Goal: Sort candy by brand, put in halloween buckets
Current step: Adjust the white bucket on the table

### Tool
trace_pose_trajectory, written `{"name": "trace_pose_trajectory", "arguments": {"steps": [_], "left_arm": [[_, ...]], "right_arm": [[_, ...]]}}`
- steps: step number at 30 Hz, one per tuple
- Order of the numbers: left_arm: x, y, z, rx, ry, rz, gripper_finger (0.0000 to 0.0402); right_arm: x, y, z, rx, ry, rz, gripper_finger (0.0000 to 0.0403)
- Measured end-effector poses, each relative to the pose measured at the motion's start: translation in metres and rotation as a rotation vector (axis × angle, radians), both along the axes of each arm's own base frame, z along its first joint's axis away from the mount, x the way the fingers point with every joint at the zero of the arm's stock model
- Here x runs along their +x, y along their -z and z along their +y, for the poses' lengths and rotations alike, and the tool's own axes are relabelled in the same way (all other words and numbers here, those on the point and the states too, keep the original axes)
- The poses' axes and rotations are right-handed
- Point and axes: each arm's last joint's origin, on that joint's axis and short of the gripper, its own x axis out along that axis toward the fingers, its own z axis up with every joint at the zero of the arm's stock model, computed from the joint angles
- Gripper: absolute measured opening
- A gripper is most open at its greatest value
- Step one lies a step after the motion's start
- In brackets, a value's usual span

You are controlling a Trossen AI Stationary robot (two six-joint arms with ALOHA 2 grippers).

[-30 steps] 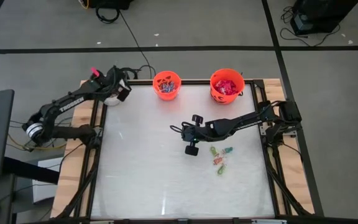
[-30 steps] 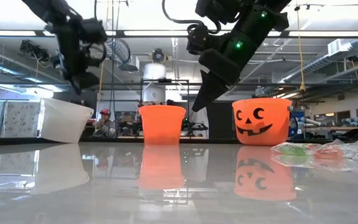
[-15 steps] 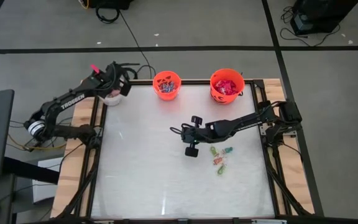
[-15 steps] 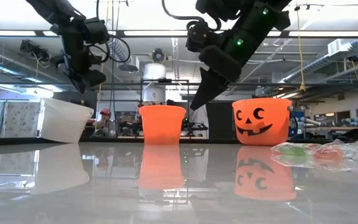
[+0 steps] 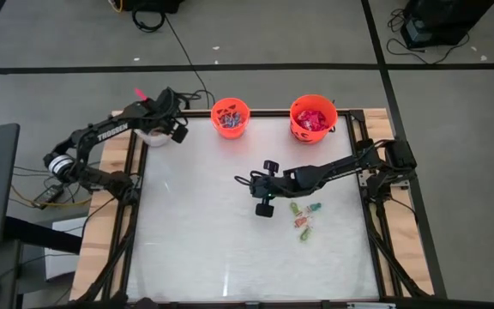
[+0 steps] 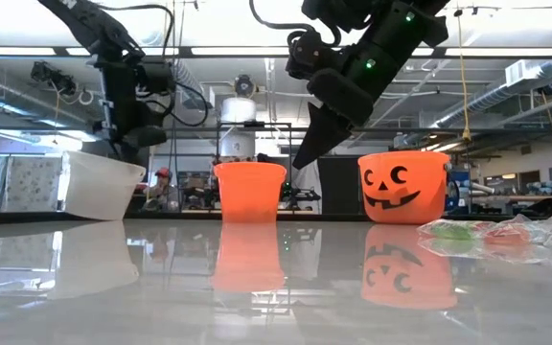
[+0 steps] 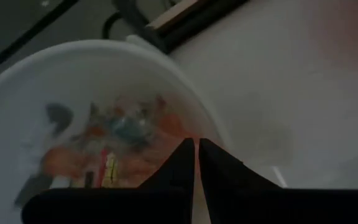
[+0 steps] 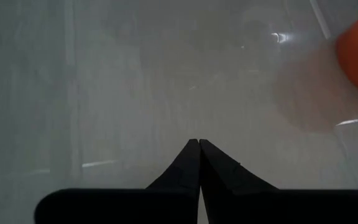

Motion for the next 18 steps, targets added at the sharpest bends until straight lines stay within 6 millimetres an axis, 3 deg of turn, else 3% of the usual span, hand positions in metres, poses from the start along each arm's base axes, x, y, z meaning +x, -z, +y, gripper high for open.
{"name": "trace_pose_trajectory", "arguments": {"steps": [9,18], "left_arm": [[0.011,-0.004,0.007,0.013,0.129,-0.173,0.003],[0.013,-0.015,0.004,0.082,0.188,-0.193,0.003]], "right_arm": [[0.0,0.0,0.0,0.0,0.0,0.0,0.0016],[-0.007,-0.004,0.0,-0.024,0.086,0.02,0.0021]]}}
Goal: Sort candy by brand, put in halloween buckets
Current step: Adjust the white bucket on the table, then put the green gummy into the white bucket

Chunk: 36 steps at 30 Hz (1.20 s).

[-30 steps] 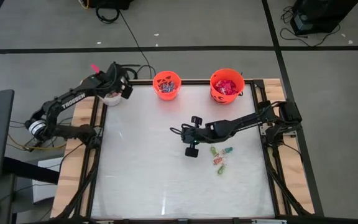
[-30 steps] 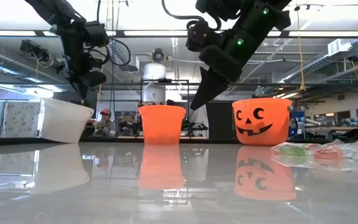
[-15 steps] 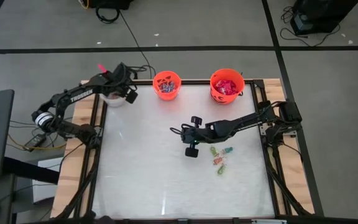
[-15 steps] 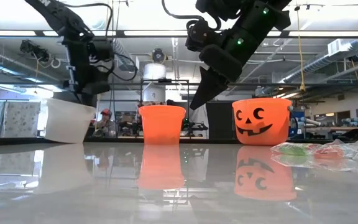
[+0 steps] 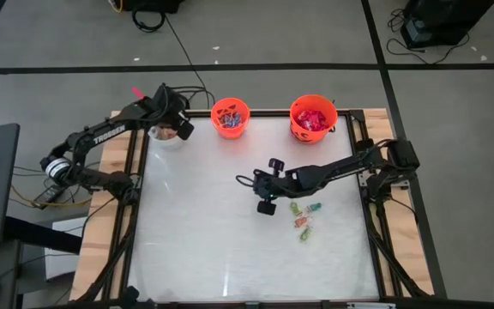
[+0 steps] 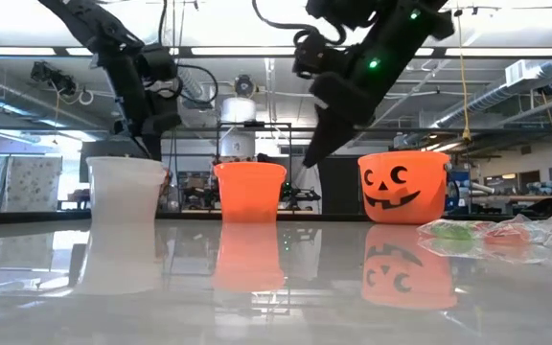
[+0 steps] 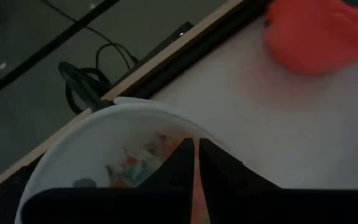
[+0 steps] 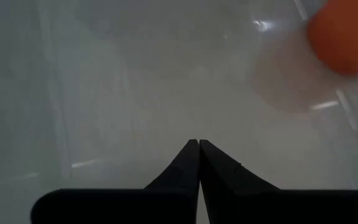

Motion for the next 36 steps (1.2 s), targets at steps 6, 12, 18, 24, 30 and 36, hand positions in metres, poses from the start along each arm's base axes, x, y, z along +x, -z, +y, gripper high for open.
{"name": "trace_pose_trajectory", "arguments": {"steps": [6,12,18,24,30,36], "left_arm": [[-0.004,-0.028,-0.028,0.086,0.139,-0.044,0.0031],[0.0,-0.037,-0.072,0.03,0.43,-0.337,0.0039],[0.018,-0.015,-0.117,-0.061,0.689,-0.627,0.0069],[0.033,0.008,-0.152,0.006,0.851,-0.724,0.0102],[0.037,0.01,-0.17,0.173,0.933,-0.822,0.0123],[0.037,0.013,-0.173,0.197,0.92,-0.771,0.0127]], "right_arm": [[-0.024,-0.016,-0.002,0.068,0.101,0.081,0.0051],[-0.051,-0.027,0.003,0.194,0.183,0.201,0.0095],[-0.068,-0.024,0.009,0.308,0.226,0.337,0.0118],[-0.079,-0.003,0.017,0.401,0.374,0.353,0.0119],[-0.082,0.017,0.024,0.488,0.414,0.296,0.0119],[-0.089,0.033,0.025,0.522,0.475,0.277,0.0119]]}}
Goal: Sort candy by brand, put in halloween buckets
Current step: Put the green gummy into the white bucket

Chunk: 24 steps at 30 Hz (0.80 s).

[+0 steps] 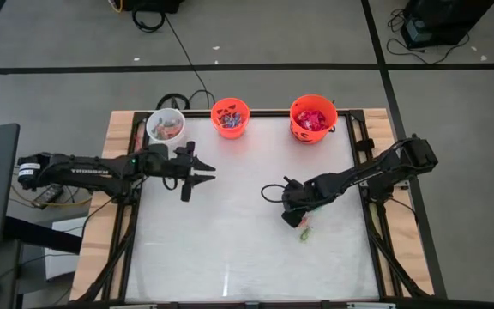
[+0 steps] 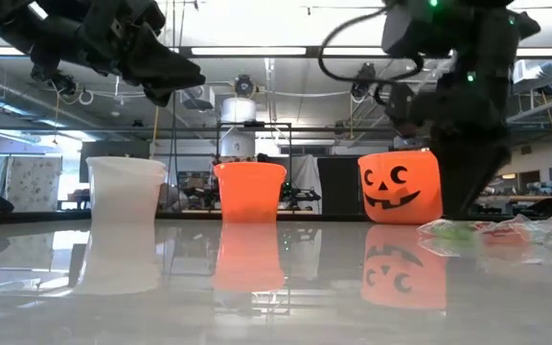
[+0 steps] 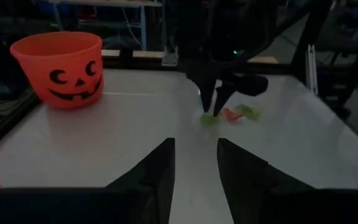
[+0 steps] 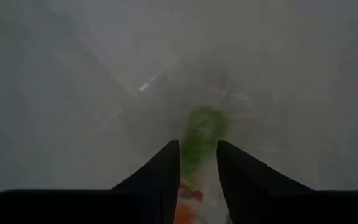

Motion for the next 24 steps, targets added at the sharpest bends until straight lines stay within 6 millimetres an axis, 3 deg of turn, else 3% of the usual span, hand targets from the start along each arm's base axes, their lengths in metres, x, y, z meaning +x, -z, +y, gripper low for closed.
{"name": "trace_pose_trajectory", "arguments": {"steps": [7,12,15,24], "left_arm": [[0.001,0.004,0.0,0.056,0.013,0.032,0.0127],[0.005,0.011,0.001,0.049,0.013,0.07,0.0127],[0.009,0.017,0.002,0.027,0.003,0.1,0.0127],[0.031,0.03,0.005,-0.129,-0.057,0.07,0.0127]], "right_arm": [[-0.004,0.015,-0.008,0.007,0.038,-0.037,0.0112],[0.006,0.014,-0.017,-0.033,-0.017,-0.136,0.005],[0.02,0.007,-0.021,-0.117,-0.109,-0.271,0.0011],[0.061,-0.037,-0.017,-0.457,-0.372,-0.766,0.0008]]}}
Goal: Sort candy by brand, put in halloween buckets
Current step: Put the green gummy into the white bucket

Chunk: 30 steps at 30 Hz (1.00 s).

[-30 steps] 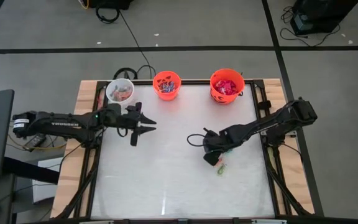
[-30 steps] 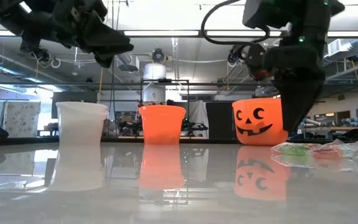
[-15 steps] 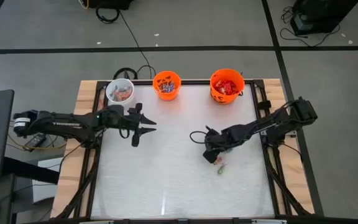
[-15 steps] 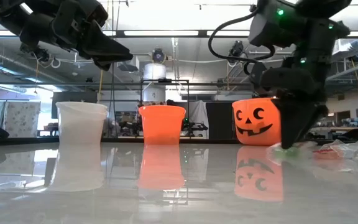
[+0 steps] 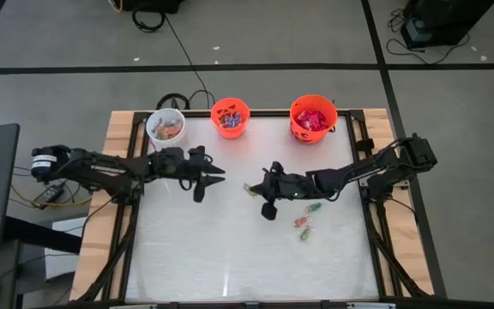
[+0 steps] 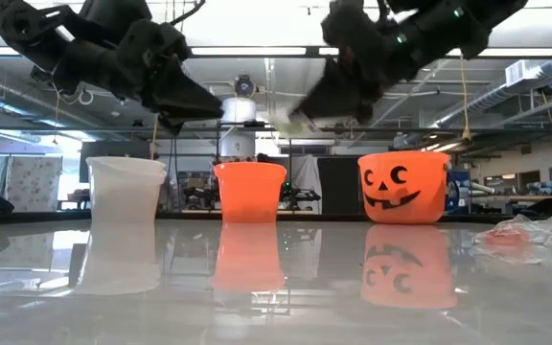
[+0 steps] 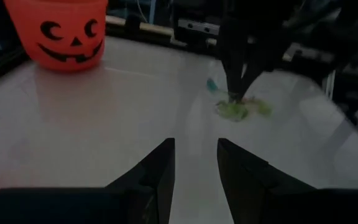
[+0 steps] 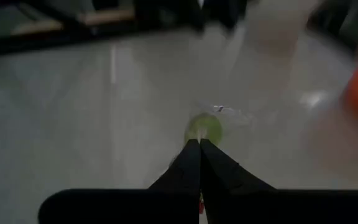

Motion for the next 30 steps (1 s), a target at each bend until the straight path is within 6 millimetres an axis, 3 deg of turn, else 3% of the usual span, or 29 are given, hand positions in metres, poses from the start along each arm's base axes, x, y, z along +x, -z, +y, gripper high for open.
{"name": "trace_pose_trajectory", "arguments": {"steps": [8,15,21,30], "left_arm": [[0.007,-0.008,0.001,0.001,-0.005,-0.127,0.0133],[0.013,-0.011,0.002,-0.066,-0.011,-0.177,0.0189],[0.015,-0.019,0.001,-0.049,0.039,-0.271,0.0228],[0.022,-0.046,0.004,0.0,-0.014,-0.413,0.0224]], "right_arm": [[0.006,-0.015,0.0,-0.237,-0.037,-0.117,0.0005],[0.009,-0.026,-0.002,-0.387,0.016,-0.188,0.0005],[0.01,-0.033,-0.008,-0.424,0.042,-0.245,0.0005],[0.013,-0.047,-0.021,-0.416,0.061,-0.386,0.0005]]}}
